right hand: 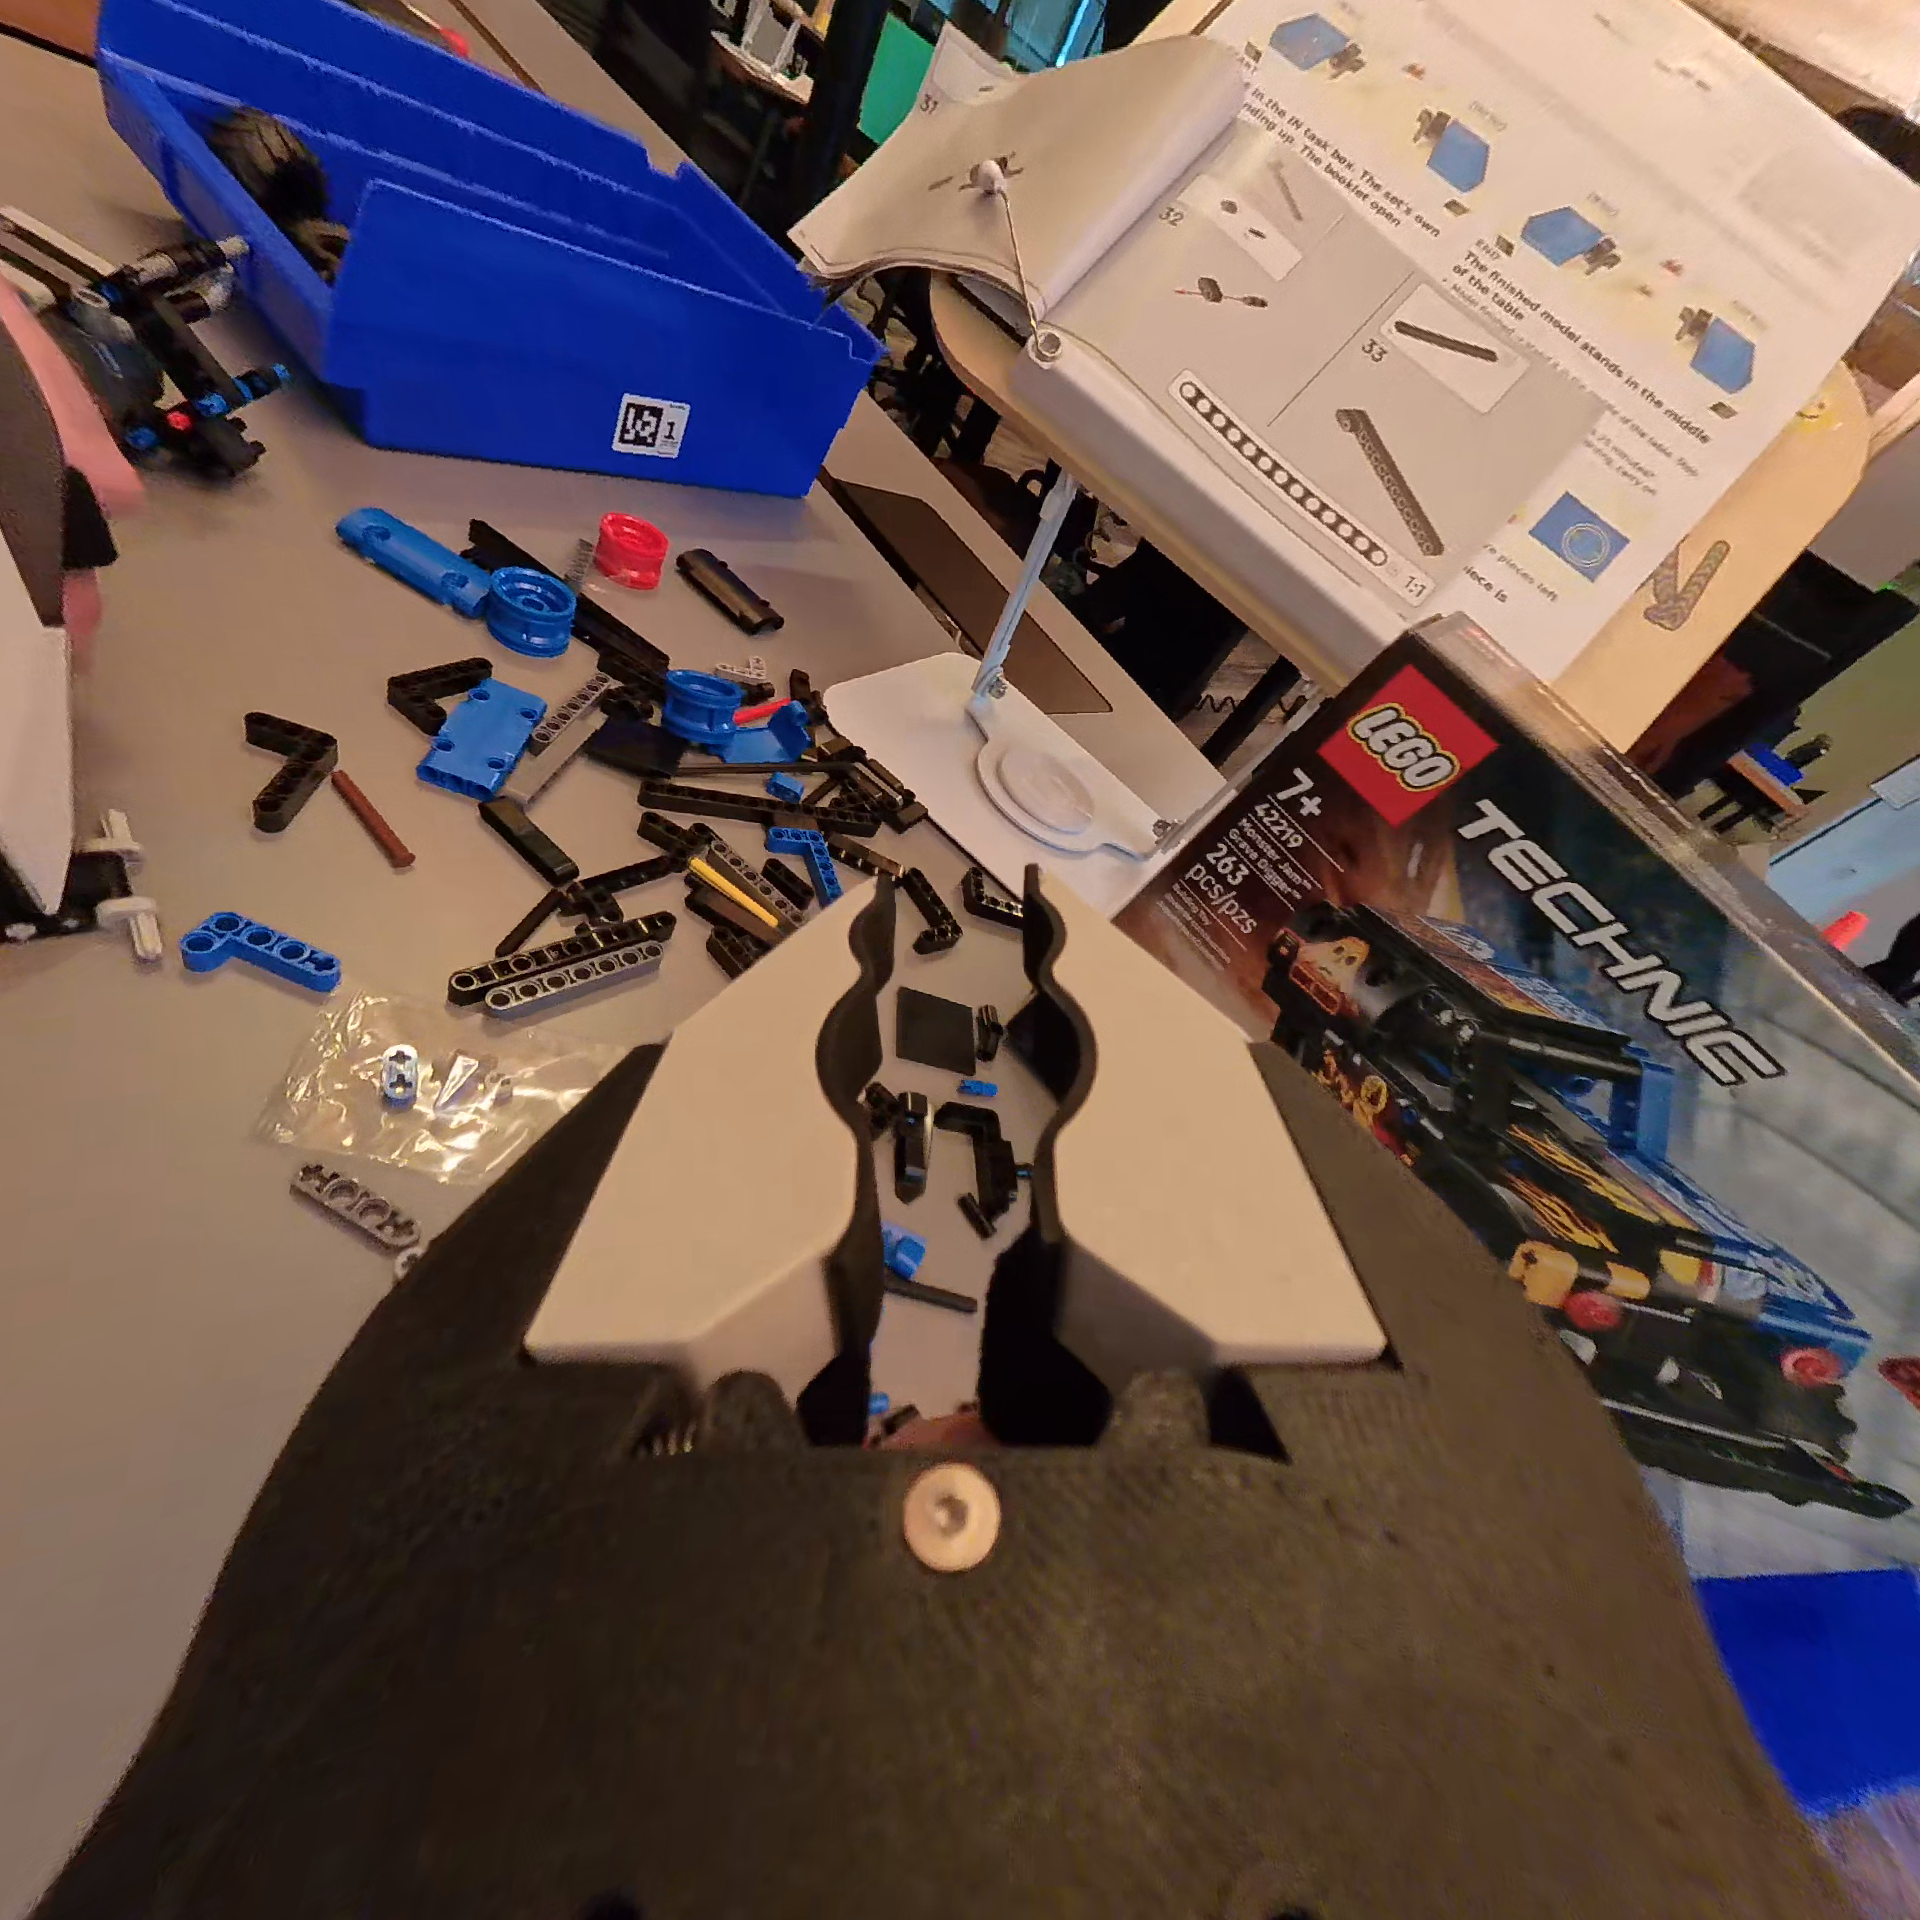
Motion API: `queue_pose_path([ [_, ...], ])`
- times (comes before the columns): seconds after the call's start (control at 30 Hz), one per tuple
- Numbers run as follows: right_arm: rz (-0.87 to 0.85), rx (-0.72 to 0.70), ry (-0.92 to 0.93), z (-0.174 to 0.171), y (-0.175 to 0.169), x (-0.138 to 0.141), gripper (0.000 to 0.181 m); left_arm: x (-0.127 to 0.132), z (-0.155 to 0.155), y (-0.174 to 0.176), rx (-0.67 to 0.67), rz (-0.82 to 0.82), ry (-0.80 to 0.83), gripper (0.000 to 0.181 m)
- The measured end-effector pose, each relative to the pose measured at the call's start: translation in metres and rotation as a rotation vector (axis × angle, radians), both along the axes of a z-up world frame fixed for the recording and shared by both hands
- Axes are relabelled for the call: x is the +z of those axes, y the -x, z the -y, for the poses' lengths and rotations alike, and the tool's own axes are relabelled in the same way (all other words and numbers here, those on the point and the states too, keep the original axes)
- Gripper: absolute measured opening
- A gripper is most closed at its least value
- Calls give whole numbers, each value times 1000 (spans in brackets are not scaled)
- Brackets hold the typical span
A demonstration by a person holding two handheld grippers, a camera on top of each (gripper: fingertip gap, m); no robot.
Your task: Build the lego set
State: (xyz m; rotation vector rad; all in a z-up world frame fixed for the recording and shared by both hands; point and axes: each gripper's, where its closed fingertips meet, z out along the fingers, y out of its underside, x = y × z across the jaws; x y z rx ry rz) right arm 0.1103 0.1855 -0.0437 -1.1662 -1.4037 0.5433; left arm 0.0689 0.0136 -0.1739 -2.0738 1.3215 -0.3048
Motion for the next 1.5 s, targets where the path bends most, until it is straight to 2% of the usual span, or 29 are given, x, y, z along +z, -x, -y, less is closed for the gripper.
queue_pose_path([
  [0.17,95,-39,33,-5,-26,-2,27,0,3,21,37,-51,24,12],
  [0.33,259,-124,116,-19,-84,-18,25,4,1,40,93,-77,0,19],
  [0.43,345,-162,181,-22,-120,-31,23,19,-2,17,40,11,-76,24],
  [0.57,410,-180,276,-20,-153,-51,17,11,4,-5,-44,11,-58,22],
  [0.63,449,-159,316,-13,-158,-64,16,-3,6,-2,-47,-50,-28,20],
  [0.73,511,-129,342,-2,-159,-83,14,-4,7,5,-20,-44,7,18],
  [0.83,505,-88,380,6,-144,-93,8,-2,1,19,23,-73,-14,20],
  [0.97,551,-74,375,9,-124,-110,12,8,-6,19,44,-41,-60,20],
  [1.1,502,-128,381,-10,-129,-101,15,12,-14,17,66,-28,-109,19],
  [1.33,533,-308,345,-54,-182,-90,15,15,-25,11,66,-29,-204,18],
  [1.5,554,-268,374,-49,-190,-92,14,19,-30,10,82,-9,-235,17],
])
